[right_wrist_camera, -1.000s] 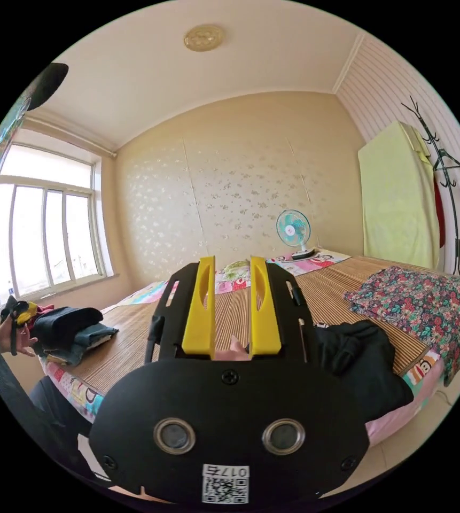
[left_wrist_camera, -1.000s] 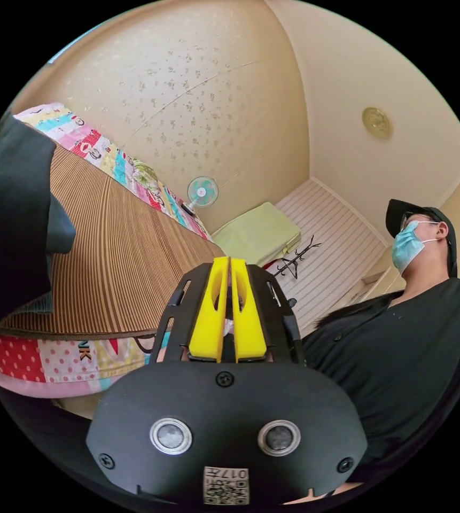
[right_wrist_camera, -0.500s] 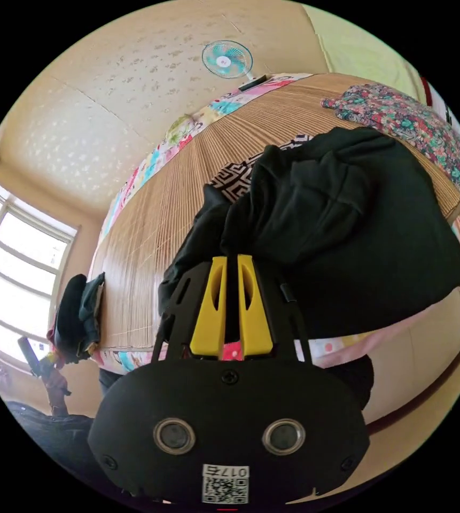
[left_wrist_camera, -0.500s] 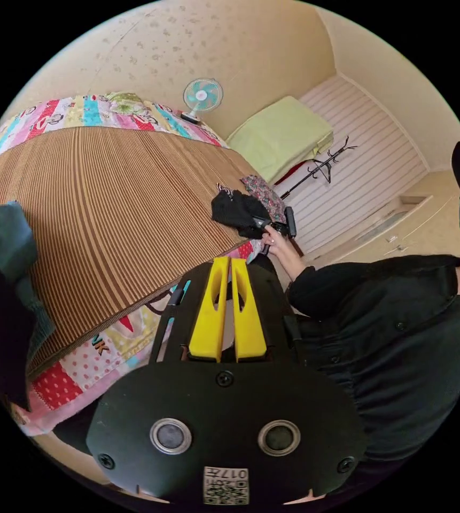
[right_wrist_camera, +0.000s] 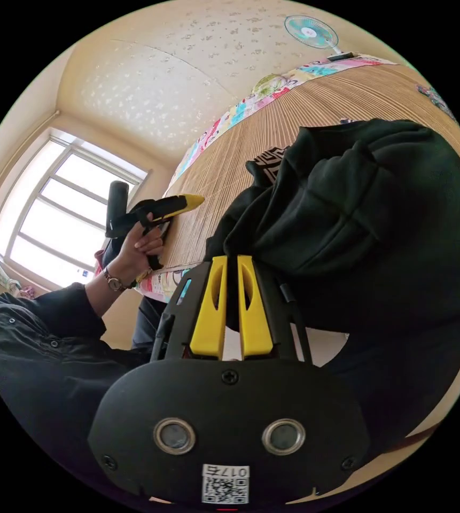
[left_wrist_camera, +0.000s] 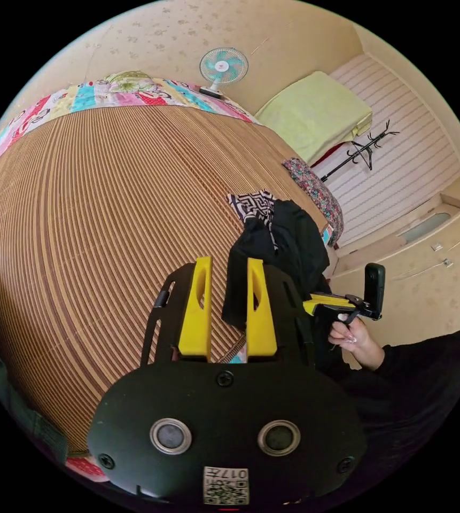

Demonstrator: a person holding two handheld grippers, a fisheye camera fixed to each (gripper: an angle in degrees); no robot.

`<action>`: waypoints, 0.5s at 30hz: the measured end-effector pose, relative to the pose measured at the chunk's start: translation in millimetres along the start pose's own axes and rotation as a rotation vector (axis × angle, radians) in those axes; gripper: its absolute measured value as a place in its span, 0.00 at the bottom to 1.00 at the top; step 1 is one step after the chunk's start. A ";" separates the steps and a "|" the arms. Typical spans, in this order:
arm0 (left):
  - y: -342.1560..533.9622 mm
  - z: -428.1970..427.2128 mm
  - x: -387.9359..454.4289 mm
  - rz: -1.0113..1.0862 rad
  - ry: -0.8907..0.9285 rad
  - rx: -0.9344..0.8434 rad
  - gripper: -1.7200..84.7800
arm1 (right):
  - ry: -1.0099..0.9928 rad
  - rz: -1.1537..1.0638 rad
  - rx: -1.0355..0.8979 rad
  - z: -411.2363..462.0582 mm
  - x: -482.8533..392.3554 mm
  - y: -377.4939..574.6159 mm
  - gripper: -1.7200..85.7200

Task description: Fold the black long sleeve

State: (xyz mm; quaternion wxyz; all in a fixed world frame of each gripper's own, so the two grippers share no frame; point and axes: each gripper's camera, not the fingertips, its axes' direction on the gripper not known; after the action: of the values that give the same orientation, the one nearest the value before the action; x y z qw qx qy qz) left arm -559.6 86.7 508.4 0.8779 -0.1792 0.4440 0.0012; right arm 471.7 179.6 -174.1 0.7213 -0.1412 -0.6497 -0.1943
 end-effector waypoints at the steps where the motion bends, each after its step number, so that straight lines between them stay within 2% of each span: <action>1: -4.8 20.5 -7.8 -0.035 0.006 -0.045 0.15 | 0.003 -0.006 0.002 0.2 -1.1 0.3 0.05; 3: -9.0 49.3 -17.9 -0.091 0.064 -0.098 0.14 | -0.009 -0.038 -0.006 -1.1 -3.9 0.6 0.05; 5: -10.2 56.7 -20.2 -0.123 0.048 -0.072 0.07 | -0.041 -0.091 -0.022 -3.8 -7.9 0.1 0.05; 6: -12.4 64.7 -21.1 -0.136 0.046 -0.122 0.04 | -0.081 -0.131 -0.015 -7.3 -10.7 0.4 0.05; 8: -12.6 66.2 -25.7 -0.154 0.134 -0.170 0.02 | -0.168 -0.200 -0.001 -12.8 -16.3 1.0 0.05; 9: -6.8 55.3 -34.0 -0.188 0.180 -0.138 0.01 | -0.216 -0.249 0.000 -15.3 -23.1 1.1 0.05; 11: 9.7 14.0 -56.6 -0.241 0.382 0.083 0.01 | -0.269 -0.377 -0.022 -16.4 -42.6 2.8 0.05; 13: 32.9 -46.1 -94.8 -0.293 0.749 0.426 0.01 | -0.278 -0.553 -0.036 -12.3 -75.9 7.8 0.06; 15: 33.5 -88.4 -106.5 -0.228 0.861 0.553 0.01 | -0.363 -0.641 -0.023 -5.9 -95.5 6.8 0.06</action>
State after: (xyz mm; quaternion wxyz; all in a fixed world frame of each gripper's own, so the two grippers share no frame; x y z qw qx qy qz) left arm -698.3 106.9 533.1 0.6248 0.0280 0.7262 -0.2853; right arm 472.4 192.2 -269.2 0.4953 0.0291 -0.7760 -0.3894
